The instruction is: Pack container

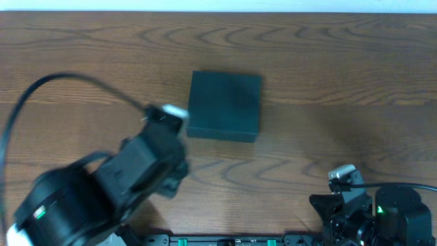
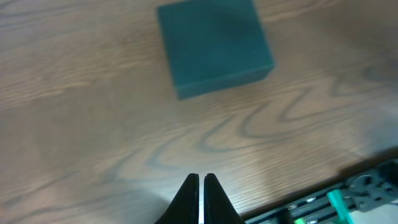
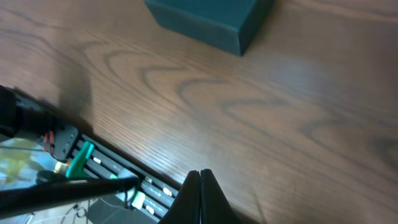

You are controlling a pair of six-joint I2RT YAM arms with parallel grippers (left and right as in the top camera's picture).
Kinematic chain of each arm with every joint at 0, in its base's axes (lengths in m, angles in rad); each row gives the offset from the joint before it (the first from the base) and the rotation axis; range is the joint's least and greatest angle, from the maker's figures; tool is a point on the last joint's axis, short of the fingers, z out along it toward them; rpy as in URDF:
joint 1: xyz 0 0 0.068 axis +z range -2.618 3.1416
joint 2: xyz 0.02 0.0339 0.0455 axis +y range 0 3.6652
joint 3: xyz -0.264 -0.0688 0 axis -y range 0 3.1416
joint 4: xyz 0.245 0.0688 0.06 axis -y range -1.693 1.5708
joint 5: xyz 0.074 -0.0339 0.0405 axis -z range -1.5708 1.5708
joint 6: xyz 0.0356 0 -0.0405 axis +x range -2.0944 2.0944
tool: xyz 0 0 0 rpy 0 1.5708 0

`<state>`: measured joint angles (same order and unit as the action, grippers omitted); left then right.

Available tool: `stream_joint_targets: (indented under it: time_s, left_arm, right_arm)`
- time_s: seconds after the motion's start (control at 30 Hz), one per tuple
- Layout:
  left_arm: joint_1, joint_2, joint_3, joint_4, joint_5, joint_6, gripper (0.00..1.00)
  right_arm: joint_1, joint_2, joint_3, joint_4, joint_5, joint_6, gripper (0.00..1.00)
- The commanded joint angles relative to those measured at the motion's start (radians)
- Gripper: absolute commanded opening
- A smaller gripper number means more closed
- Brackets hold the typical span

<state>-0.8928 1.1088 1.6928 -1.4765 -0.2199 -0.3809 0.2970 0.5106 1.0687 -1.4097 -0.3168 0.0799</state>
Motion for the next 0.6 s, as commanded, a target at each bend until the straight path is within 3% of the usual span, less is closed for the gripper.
stream_joint_targets:
  time_s: [0.0, 0.1, 0.17, 0.2, 0.23, 0.27, 0.3, 0.33, 0.37, 0.57]
  left_arm:
    - [0.045, -0.129, -0.156, 0.024, 0.016, 0.060, 0.06]
    - [0.077, -0.281, -0.317, 0.076, 0.048, 0.093, 0.06]
    - [0.092, -0.381, -0.412, 0.103, 0.077, 0.120, 0.06]
    - [0.094, -0.415, -0.446, 0.114, 0.080, 0.120, 0.06]
    - [0.094, -0.445, -0.476, 0.128, 0.084, 0.119, 0.06]
    - [0.094, -0.470, -0.502, 0.138, 0.085, 0.108, 0.07]
    - [0.094, -0.483, -0.517, 0.143, 0.085, 0.092, 0.26]
    - [0.094, -0.491, -0.527, 0.144, 0.082, 0.069, 0.54]
    - [0.094, -0.492, -0.533, 0.143, 0.082, 0.053, 0.98]
    - [0.094, -0.489, -0.539, 0.142, 0.083, 0.037, 0.95]
  right_arm:
    - [0.005, 0.005, -0.003, 0.019, -0.035, 0.024, 0.01]
    - [0.005, 0.005, -0.004, 0.043, -0.035, 0.040, 0.02]
    - [0.005, 0.005, -0.004, 0.055, -0.035, 0.043, 0.38]
    - [0.005, 0.005, -0.004, 0.057, -0.035, 0.072, 0.90]
    - [0.005, 0.005, -0.004, 0.060, -0.034, 0.107, 0.99]
    - [0.005, 0.005, -0.004, 0.060, -0.035, 0.148, 0.99]
    - [0.005, 0.005, -0.004, 0.059, -0.035, 0.181, 0.99]
    - [0.005, 0.005, -0.004, 0.059, -0.035, 0.198, 0.99]
    - [0.005, 0.005, -0.004, 0.059, -0.034, 0.196, 0.99]
    - [0.005, 0.005, -0.004, 0.056, -0.034, 0.196, 0.99]
